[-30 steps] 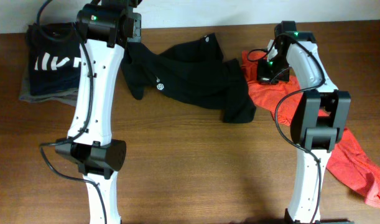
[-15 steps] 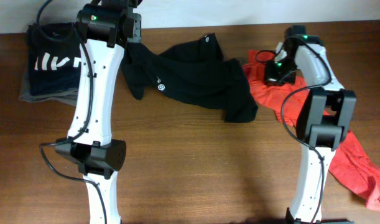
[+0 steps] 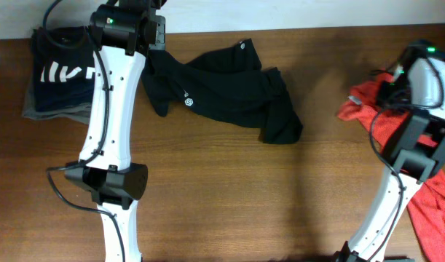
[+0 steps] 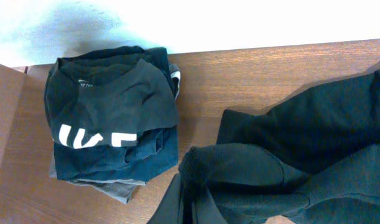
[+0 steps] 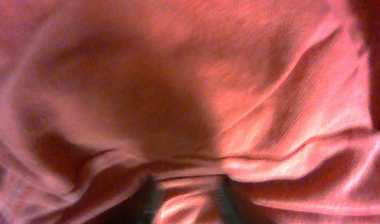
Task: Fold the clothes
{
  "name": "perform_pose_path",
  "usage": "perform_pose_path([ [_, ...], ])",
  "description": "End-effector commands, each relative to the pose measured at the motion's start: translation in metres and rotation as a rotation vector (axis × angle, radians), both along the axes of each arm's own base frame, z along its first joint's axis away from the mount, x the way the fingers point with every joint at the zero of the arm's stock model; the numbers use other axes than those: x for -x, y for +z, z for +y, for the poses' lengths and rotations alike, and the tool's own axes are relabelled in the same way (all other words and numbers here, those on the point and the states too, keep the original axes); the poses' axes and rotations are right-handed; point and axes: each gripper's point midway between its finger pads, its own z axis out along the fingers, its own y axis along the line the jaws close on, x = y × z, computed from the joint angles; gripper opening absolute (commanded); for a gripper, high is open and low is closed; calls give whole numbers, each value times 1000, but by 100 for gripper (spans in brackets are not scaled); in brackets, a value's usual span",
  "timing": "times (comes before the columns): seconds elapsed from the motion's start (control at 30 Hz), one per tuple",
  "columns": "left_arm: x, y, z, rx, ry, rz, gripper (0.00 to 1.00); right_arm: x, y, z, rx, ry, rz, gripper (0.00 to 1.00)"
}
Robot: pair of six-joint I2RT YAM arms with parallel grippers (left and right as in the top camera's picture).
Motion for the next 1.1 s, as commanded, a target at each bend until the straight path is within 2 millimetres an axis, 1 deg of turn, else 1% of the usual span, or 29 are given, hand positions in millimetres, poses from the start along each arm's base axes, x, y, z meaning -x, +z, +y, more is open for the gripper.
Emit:
perform_pose_path([
  [0.0,1,12,3,17,15,-36,1,-22,44,8,-55,6,-121,64],
  [0.07,1,12,3,20,13,-37,1,-37,79,33,-149,46,-220,71],
  [0.13,1,11,1,25,8,-34,1,-50,110,64,-246,125,-313,81],
  [0.17,1,11,-1,36,0,-32,1,-56,124,84,-291,169,-349,98],
  [0.2,0,10,-2,41,-4,-31,1,-58,132,99,-319,199,-364,99],
  [0.27,1,10,-3,46,-8,-30,1,-61,135,128,-365,250,-356,98],
  [0.3,1,10,-3,46,-8,-30,1,-61,134,144,-387,272,-344,99],
  [0.37,0,10,-3,46,-8,-30,1,-61,126,177,-431,338,-309,99],
  [0.4,0,10,-3,45,-8,-31,0,-61,120,192,-440,362,-288,98],
  [0.43,0,10,-3,46,-8,-31,1,-61,113,210,-451,394,-267,99],
  [0.53,0,10,-3,45,-8,-31,1,-62,99,250,-460,465,-234,99],
  [0.6,1,10,-3,45,-8,-29,1,-67,87,269,-423,428,-211,98],
  [0.73,1,9,-3,44,-8,-26,1,-73,76,294,-430,315,-198,99],
  [0.87,1,9,-3,44,-8,-25,1,-74,70,310,-437,265,-187,93],
  [1.07,1,8,-3,43,-8,-23,1,-65,60,320,-431,217,-135,89],
])
